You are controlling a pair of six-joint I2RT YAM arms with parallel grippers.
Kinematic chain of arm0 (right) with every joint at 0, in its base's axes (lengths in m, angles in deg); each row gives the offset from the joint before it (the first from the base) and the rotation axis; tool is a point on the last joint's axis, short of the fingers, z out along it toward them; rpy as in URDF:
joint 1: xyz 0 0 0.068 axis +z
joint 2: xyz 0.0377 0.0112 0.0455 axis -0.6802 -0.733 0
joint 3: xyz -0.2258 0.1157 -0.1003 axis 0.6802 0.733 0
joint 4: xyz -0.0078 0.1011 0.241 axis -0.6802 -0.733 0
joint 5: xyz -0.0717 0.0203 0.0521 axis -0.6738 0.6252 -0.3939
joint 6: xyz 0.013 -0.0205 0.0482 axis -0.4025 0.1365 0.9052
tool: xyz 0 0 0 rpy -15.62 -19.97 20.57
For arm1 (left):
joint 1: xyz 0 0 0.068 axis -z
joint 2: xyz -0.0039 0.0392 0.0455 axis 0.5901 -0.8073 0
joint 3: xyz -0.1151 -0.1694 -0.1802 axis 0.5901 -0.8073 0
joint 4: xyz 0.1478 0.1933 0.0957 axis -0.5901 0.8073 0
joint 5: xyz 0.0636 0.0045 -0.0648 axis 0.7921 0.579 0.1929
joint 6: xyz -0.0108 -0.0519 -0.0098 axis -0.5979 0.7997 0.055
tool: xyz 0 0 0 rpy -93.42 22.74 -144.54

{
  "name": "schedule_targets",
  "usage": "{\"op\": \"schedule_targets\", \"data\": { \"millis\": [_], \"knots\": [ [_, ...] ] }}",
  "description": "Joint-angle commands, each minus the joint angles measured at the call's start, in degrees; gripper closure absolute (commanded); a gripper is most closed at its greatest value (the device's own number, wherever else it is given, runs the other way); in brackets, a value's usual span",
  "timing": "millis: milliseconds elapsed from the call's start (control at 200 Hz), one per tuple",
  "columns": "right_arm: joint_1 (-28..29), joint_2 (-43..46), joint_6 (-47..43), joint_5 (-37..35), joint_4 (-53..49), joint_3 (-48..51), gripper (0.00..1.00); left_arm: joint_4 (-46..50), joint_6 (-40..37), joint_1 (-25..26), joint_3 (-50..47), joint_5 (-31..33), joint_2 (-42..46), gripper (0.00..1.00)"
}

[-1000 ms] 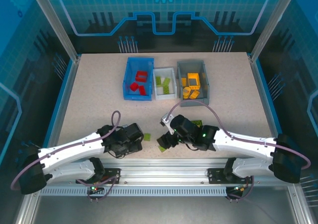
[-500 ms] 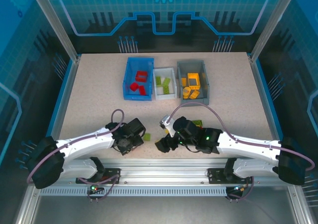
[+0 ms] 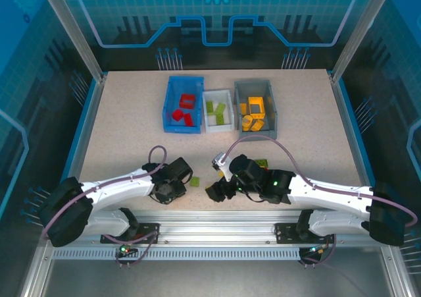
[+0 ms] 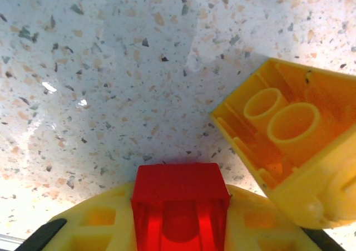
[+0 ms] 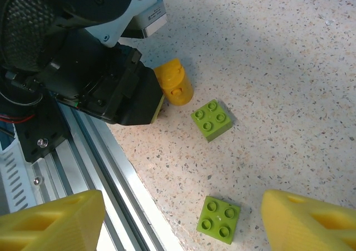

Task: Sort the legos into containers by color

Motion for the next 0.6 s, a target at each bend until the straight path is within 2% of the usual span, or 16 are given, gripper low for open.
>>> {"op": "schedule_targets", "data": {
  "millis": [0,160,280,375,485,595],
  "knots": [
    [0.96,2.00,1.03,-1.18,-0.02,-2.11,0.26,5.27,-1.68,-0.04,2.55,1.86,3.46,0.76],
    [0.97,5.30,2.31,-5.84,3.70,-1.74,0.26,16.59,-6.91,-0.95,12.52,5.63,8.62,0.77],
    [0.89,6.63,1.58,-10.55,8.62,-2.28,0.25,19.66,-14.74,-7.06,22.05,2.89,6.65,0.76],
    [0.70,5.36,0.31,-14.99,11.04,-4.09,0.25,18.46,-22.18,-13.08,29.76,-0.33,1.18,0.76],
    [-0.62,2.43,-0.49,-18.67,13.00,-6.91,0.24,15.57,-30.16,-19.77,39.23,-3.90,-9.72,0.76],
    [-3.53,-1.68,0.69,-18.18,12.00,-10.18,0.24,12.61,-35.19,-25.10,48.97,-5.04,-21.72,0.75]
  ]
}}
